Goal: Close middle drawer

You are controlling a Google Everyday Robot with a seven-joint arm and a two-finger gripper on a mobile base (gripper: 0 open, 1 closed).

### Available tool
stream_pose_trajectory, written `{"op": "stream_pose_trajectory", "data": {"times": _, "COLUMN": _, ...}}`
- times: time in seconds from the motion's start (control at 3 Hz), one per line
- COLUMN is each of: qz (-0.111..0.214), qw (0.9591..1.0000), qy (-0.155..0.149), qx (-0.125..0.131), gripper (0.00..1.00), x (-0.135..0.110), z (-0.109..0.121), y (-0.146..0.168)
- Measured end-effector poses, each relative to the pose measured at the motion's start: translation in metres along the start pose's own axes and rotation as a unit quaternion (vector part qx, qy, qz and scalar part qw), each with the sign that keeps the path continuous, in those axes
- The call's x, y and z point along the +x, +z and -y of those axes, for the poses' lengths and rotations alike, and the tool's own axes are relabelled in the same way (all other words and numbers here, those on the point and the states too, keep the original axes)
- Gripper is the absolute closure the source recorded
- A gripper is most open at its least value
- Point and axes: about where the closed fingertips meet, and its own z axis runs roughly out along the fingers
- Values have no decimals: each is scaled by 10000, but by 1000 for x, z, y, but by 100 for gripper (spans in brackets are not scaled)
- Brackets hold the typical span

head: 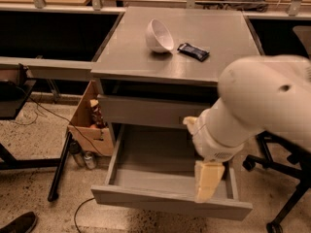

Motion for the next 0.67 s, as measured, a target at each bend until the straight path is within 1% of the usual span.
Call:
{"op": "stream_pose_trajectory", "data": {"times": 0.33, "qz": -12, "qw": 9986, "qy": -515, "qx": -155, "gripper": 0, "x": -24, "z": -5, "y": 71}}
{"op": "stream_pose_trajectory", "data": {"times": 0.67, "qz": -66, "qw": 9957, "qy": -907, "qx": -145, "gripper": 0, "x": -36, "z": -11, "y": 131}}
